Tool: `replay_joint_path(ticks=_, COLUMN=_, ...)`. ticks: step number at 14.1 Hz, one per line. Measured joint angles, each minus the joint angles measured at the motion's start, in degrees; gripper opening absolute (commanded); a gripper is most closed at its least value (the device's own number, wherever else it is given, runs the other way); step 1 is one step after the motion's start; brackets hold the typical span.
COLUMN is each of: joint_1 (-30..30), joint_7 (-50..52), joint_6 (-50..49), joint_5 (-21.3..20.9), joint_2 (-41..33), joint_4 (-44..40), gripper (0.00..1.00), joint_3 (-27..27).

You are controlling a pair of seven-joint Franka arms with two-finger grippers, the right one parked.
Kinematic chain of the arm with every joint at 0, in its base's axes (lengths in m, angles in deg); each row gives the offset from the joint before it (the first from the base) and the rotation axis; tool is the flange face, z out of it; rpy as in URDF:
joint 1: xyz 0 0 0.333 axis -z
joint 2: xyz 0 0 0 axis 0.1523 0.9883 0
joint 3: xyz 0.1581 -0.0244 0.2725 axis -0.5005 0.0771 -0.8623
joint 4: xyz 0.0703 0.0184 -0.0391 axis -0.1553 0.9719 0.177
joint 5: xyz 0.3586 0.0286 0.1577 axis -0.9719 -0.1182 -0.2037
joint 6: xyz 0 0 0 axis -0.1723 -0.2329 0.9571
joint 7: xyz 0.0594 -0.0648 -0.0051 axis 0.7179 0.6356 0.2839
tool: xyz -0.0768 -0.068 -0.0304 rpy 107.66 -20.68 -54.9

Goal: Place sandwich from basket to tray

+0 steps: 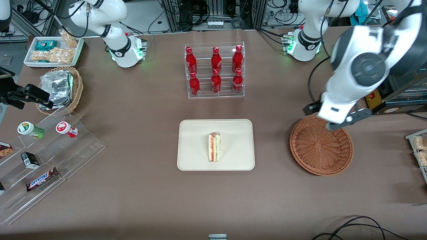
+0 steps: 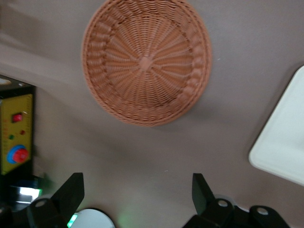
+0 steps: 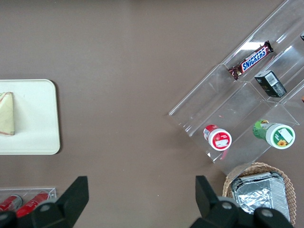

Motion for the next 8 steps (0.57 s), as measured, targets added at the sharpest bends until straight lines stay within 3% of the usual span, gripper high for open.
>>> replay_joint_path(ticks=5, joint_1=-5.7, joint_7=-20.5, joint_6=-3.0, joint_5=3.9, joint_2=-5.0, joint_4=1.0, gripper=1.0, joint_3=-0.1)
replay_joint_path(ticks=8, joint_1=-5.8, joint_7=-26.5, joint_6=-2.4, joint_5=4.1, joint_2=-6.6, joint_4=0.9, gripper=1.0, joint_3=-1.2)
